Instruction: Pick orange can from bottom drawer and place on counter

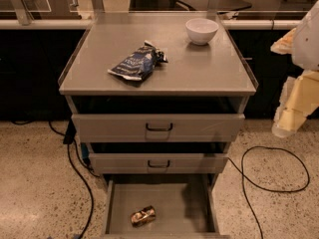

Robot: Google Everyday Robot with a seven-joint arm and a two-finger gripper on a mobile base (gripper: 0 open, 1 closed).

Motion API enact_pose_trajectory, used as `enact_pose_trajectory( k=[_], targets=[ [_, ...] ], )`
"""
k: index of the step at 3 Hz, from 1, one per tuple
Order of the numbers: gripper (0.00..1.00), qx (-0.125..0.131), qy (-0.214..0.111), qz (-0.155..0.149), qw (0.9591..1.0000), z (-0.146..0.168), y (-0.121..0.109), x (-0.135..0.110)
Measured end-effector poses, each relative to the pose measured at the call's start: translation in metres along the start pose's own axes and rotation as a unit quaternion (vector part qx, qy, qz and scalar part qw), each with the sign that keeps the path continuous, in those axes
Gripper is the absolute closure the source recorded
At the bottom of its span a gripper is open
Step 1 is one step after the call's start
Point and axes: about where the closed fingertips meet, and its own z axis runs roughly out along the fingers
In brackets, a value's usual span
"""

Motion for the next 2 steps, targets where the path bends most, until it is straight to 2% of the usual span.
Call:
enact_pose_trajectory(
  k=[1, 2],
  targets=[
    [0.0, 0.0, 0.0, 0.0, 1.0, 0.0, 0.0, 0.0],
    [0.0, 0.013, 0.011, -0.005, 0.9998, 0.0001, -0.0012, -0.0038]
  ],
)
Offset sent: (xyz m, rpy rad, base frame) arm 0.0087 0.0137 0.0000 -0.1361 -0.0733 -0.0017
